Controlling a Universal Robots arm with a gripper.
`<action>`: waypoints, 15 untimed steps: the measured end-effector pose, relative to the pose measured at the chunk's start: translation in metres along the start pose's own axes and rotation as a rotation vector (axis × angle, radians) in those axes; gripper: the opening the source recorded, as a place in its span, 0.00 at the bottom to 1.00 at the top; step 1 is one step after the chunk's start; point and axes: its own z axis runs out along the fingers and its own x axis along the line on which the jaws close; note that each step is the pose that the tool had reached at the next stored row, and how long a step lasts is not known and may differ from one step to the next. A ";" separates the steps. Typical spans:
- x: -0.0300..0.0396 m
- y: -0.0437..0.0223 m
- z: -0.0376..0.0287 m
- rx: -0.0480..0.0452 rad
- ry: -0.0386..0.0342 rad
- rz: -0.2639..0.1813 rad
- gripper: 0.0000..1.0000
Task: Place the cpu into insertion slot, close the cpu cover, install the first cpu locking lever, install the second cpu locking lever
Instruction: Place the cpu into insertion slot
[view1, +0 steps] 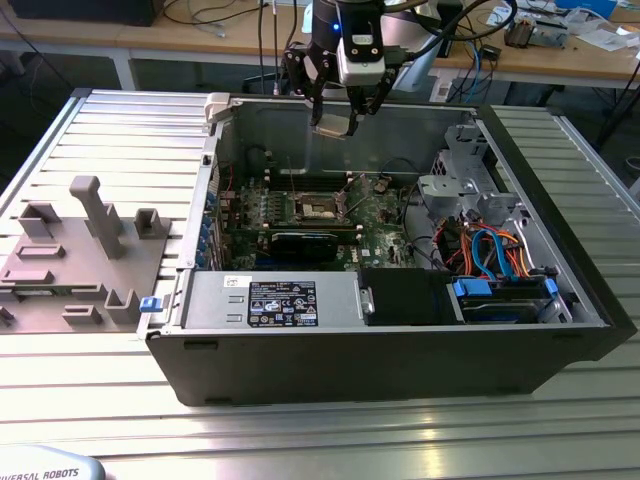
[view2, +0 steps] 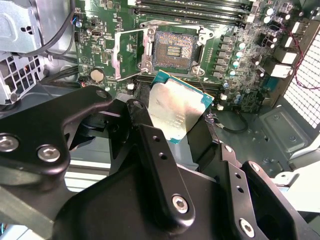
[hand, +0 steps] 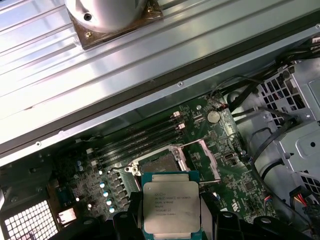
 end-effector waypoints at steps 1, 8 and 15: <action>0.0000 0.0000 0.0000 0.0000 0.0000 0.001 0.55; 0.0000 0.0000 0.0000 -0.0001 -0.0005 0.006 0.55; 0.0000 0.0000 0.0001 -0.0002 -0.0010 0.011 0.55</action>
